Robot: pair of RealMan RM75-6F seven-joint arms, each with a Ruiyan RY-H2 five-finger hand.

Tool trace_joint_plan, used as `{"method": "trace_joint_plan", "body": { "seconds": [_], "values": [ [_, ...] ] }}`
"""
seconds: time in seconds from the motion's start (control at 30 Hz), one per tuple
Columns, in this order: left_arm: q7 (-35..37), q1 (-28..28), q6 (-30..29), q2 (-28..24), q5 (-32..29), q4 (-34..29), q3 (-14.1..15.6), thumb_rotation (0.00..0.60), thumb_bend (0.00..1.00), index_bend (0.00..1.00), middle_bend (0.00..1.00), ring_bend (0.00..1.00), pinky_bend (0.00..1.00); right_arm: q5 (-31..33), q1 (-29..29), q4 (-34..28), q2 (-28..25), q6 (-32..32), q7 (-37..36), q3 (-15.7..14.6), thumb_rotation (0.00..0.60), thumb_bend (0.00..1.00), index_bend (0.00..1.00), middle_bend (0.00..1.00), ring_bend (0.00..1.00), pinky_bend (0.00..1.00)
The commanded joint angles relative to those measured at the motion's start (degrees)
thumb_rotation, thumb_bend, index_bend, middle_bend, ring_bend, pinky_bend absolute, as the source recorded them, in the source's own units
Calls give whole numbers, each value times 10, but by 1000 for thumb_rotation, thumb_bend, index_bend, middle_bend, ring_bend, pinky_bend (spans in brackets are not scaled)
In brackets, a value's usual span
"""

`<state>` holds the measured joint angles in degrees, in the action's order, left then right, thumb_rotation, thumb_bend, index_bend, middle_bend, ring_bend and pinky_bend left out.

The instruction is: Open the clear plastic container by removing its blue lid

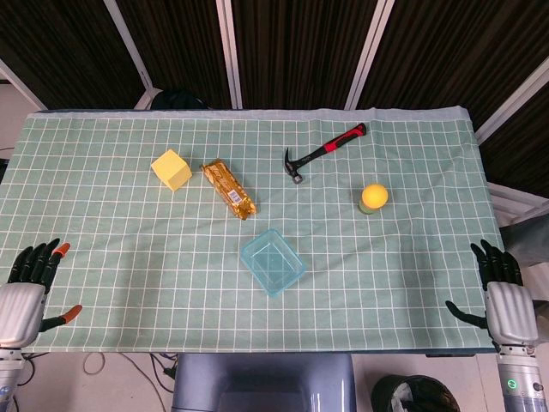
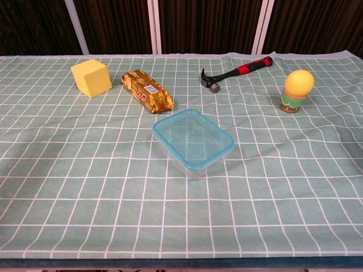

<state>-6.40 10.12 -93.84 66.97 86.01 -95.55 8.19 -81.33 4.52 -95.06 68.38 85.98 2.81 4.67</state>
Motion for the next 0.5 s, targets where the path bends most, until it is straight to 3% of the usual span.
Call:
{"method": "trace_joint_plan", "body": {
  "seconds": [0.03,0.23,0.5],
  "values": [
    [-1,-2,6,0,2,-3,-4,600,65,0,0,0,31,1,0,0,0,-1,0,0,600,241,0,0,0,0],
    [-13,11,46,-3,10,-29,-15,600,65,0,0,0,31,2,0,-1,2,-6,0,2,600,241,0,0,0,0],
    [-121,75,149,-1,-3,-98,-51,600,23,0,0,0,33,1,2,6,12,-6,7,5,600,241,0,0,0,0]
  ]
}}
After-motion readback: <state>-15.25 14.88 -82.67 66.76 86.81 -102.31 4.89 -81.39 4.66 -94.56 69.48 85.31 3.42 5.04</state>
